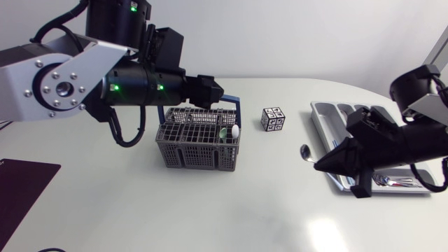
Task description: Transfer all utensils from the basket to the drawer tray.
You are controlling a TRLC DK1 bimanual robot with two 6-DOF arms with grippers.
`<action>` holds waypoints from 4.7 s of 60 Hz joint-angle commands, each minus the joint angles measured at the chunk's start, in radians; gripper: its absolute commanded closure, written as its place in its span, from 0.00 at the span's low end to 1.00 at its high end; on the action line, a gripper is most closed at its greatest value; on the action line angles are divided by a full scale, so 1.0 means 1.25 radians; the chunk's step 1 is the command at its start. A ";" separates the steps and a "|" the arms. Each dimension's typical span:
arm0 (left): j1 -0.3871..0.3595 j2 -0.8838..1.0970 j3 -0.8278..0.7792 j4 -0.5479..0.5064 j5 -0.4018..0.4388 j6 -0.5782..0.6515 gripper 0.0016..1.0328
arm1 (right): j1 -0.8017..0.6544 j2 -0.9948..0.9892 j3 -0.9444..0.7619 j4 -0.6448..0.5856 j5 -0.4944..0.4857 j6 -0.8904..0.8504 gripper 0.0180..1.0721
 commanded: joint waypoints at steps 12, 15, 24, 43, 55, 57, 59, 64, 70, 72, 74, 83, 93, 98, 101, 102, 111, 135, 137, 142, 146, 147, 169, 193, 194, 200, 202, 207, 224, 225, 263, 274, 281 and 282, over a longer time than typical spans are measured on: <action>-0.004 0.031 -0.044 0.020 -0.031 0.058 0.42 | -0.291 0.140 0.052 -0.150 0.002 -0.408 0.95; -0.009 0.034 -0.045 0.020 -0.040 0.068 0.42 | -0.340 0.172 0.074 -0.165 0.010 -0.461 0.95; -0.025 0.041 -0.052 0.021 -0.067 0.089 0.42 | -0.457 0.271 0.149 -0.191 0.061 -0.607 0.95; -0.058 0.071 -0.063 0.036 -0.114 0.119 0.42 | -0.568 0.415 0.233 -0.075 0.177 -0.738 0.90; -0.073 0.088 -0.061 0.041 -0.135 0.136 0.42 | -0.578 0.459 0.201 0.071 0.240 -0.769 0.88; -0.073 0.090 -0.060 0.042 -0.135 0.137 0.42 | -0.579 0.465 0.199 0.078 0.242 -0.775 0.88; -0.074 0.093 -0.061 0.041 -0.136 0.141 0.42 | -0.581 0.469 0.196 0.084 0.249 -0.780 0.88; -0.074 0.098 -0.061 0.042 -0.138 0.144 0.42 | -0.581 0.479 0.181 0.111 0.264 -0.787 0.88; -0.074 0.108 -0.061 0.043 -0.138 0.158 0.42 | -0.579 0.481 0.142 0.181 0.285 -0.792 0.85; -0.075 0.111 -0.061 0.044 -0.138 0.160 0.42 | -0.579 0.481 0.132 0.195 0.288 -0.793 0.80; -0.076 0.116 -0.061 0.047 -0.139 0.165 0.42 | -0.579 0.481 0.125 0.207 0.291 -0.793 0.75; -0.089 0.139 -0.059 0.059 -0.159 0.191 0.42 | -0.582 0.458 0.111 0.224 0.283 -0.789 0.48; -0.093 0.177 -0.050 0.064 -0.186 0.218 0.42 | -0.581 0.411 0.112 0.183 0.267 -0.747 0.22; -0.095 0.195 -0.044 0.064 -0.212 0.239 0.42 | -0.578 0.384 0.113 0.129 0.250 -0.735 0.18; -0.093 0.206 -0.041 0.064 -0.224 0.251 0.42 | -0.576 0.366 0.112 0.106 0.235 -0.731 0.17; -0.092 0.209 -0.041 0.064 -0.224 0.254 0.42 | -0.576 0.360 0.112 0.098 0.229 -0.728 0.16; -0.086 0.224 -0.057 0.108 -0.236 0.282 0.42 | -0.567 0.300 0.107 0.028 0.167 -0.705 0.12; -0.081 0.276 -0.061 0.141 -0.249 0.285 0.50 | -0.495 0.166 0.030 -0.030 0.096 -0.645 0.05; -0.080 0.279 -0.060 0.141 -0.254 0.285 0.55 | -0.486 0.155 0.020 -0.030 0.093 -0.639 0.05; -0.075 0.284 -0.059 0.142 -0.257 0.284 0.62 | -0.473 0.144 0.010 -0.031 0.091 -0.630 0.05; -0.074 0.285 -0.059 0.144 -0.257 0.284 0.67 | -0.463 0.136 0.003 -0.031 0.091 -0.624 0.05; -0.073 0.285 -0.059 0.144 -0.257 0.284 0.69 | -0.460 0.133 0.001 -0.031 0.091 -0.623 0.05; -0.071 0.285 -0.059 0.145 -0.258 0.278 0.86 | -0.411 0.063 -0.031 -0.057 0.076 -0.585 0.05; -0.071 0.234 -0.072 0.146 -0.260 0.285 0.90 | -0.310 -0.005 -0.079 -0.063 0.073 -0.510 0.05; -0.071 0.229 -0.072 0.146 -0.262 0.285 0.90 | -0.306 -0.007 -0.080 -0.063 0.073 -0.508 0.05; -0.070 0.209 -0.074 0.145 -0.266 0.292 0.91 | -0.280 -0.023 -0.089 -0.061 0.073 -0.489 0.05; -0.070 0.203 -0.076 0.145 -0.268 0.294 0.91 | -0.274 -0.026 -0.091 -0.061 0.073 -0.484 0.05; -0.071 0.187 -0.079 0.145 -0.282 0.305 0.90 | -0.251 -0.035 -0.099 -0.059 0.075 -0.467 0.05; -0.084 0.132 -0.099 0.150 -0.306 0.330 0.91 | -0.175 -0.083 -0.111 -0.055 0.075 -0.396 0.05; -0.085 0.131 -0.100 0.150 -0.306 0.328 0.91 | -0.168 -0.087 -0.114 -0.053 0.075 -0.390 0.05; -0.033 0.121 -0.103 0.152 -0.112 0.433 0.73 | -0.079 -0.120 -0.168 -0.020 0.076 -0.321 0.05; -0.006 0.132 -0.082 0.124 -0.034 0.473 0.73 | -0.076 -0.118 -0.187 -0.001 0.076 -0.321 0.05; 0.002 0.141 -0.068 0.111 0.002 0.522 0.73 | -0.076 -0.116 -0.191 0.009 0.076 -0.321 0.05; 0.003 0.142 -0.067 0.108 0.007 0.524 0.73 | -0.076 -0.116 -0.192 0.010 0.076 -0.321 0.05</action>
